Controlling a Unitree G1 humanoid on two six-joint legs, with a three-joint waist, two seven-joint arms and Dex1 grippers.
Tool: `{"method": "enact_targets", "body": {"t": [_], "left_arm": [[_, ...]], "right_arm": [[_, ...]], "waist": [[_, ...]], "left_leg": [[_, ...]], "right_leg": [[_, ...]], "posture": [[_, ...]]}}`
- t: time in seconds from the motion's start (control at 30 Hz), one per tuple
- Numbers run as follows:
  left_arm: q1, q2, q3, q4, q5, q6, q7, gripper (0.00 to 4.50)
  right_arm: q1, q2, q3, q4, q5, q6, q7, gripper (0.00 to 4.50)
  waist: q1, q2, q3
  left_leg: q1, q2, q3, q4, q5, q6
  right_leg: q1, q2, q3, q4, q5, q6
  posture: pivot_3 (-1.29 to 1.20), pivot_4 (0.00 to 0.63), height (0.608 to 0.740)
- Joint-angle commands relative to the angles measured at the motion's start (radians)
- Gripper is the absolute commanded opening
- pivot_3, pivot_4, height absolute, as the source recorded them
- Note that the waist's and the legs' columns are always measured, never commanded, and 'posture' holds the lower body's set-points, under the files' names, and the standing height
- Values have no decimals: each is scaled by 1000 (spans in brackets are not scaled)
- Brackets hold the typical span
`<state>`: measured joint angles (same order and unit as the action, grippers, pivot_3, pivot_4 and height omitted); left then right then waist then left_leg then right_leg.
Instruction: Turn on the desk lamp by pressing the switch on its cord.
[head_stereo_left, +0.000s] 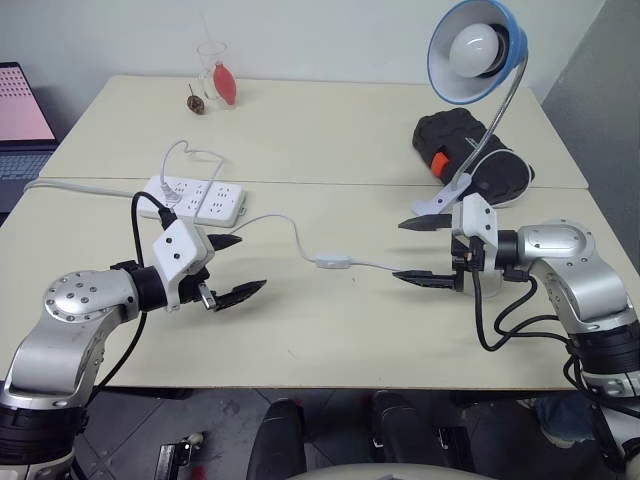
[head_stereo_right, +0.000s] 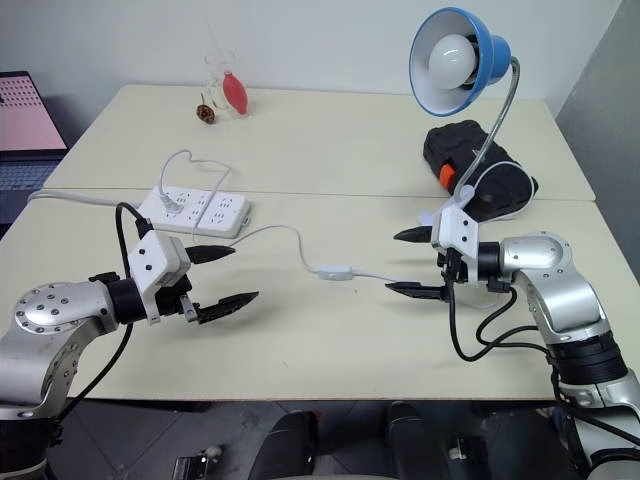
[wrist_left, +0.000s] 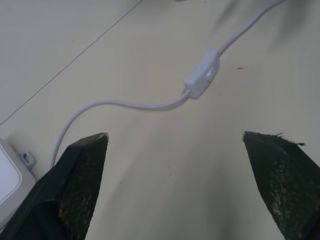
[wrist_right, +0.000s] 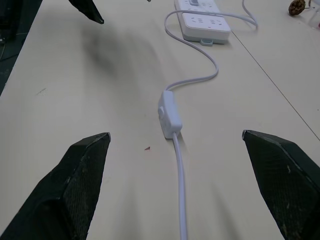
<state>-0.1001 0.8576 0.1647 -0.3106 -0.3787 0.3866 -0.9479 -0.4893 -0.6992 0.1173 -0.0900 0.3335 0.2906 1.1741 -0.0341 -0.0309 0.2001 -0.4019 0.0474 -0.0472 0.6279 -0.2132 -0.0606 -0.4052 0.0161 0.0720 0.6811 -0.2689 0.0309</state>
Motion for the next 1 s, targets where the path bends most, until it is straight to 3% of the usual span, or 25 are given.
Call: {"method": "enact_targets", "body": {"t": [0.03,0.33,1.0], "left_arm": [[5,1,53,-39,-25,-9,9,4494],[15,17,42,-52,0,-2,27,4494],[14,35,20,-39,-26,-122,-123,4494]], "right_arm": [[-2,-2,-23,-21,6,-20,-4,4440],[2,-1,-22,-11,2,-28,-7,4440],[-9,-6,-27,-68,34,68,-30,4440]], "waist": [[0,0,0],[0,0,0],[0,0,0]], "left_leg": [[0,0,0,0,0,0],[0,0,0,0,0,0],[0,0,0,0,0,0]], "right_leg": [[0,0,0,0,0,0],[0,0,0,0,0,0],[0,0,0,0,0,0]], "posture": [[0,150,740],[0,150,740],[0,150,740]]}}
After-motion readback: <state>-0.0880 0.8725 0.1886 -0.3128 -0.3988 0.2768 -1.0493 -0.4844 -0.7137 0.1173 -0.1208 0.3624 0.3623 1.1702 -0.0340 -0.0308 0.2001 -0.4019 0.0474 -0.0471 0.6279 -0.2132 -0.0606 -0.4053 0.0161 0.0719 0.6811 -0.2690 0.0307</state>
